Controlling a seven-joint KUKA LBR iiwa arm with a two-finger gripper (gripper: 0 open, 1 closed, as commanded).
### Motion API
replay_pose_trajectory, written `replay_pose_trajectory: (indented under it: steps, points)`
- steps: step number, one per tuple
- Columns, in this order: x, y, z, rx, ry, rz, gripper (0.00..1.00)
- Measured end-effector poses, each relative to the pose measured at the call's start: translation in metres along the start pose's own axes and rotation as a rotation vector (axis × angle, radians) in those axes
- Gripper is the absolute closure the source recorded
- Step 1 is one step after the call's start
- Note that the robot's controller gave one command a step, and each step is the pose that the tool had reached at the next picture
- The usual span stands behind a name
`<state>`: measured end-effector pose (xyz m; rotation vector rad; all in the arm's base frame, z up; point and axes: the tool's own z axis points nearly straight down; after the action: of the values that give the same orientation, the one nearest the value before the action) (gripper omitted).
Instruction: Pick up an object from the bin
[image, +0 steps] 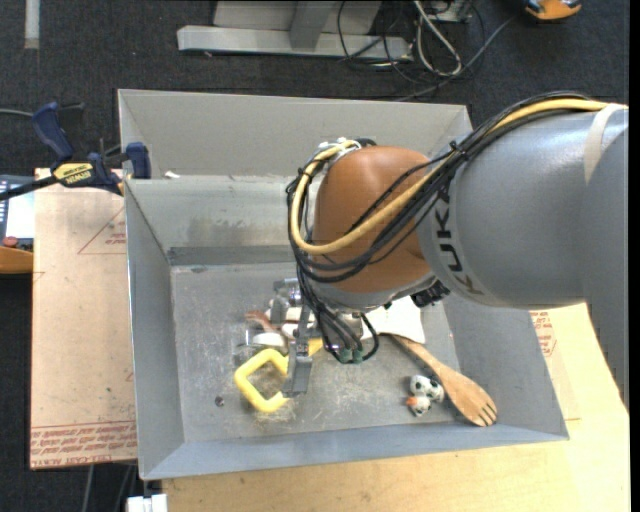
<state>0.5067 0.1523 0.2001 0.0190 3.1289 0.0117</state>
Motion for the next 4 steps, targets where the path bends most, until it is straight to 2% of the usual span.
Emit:
replay_pose_trajectory:
  steps: [1,2,3,4]
  points:
    - [0.018,0.012,0.036,0.000,0.006,-0.355,0.00]
    - [0.006,0.003,0.061,-0.002,-0.002,-0.099,0.00]
    - [0.003,0.008,0.099,-0.003,-0.005,-0.350,0.00]
    - [-0.013,-0.005,0.075,-0.004,-0.005,-0.054,1.00]
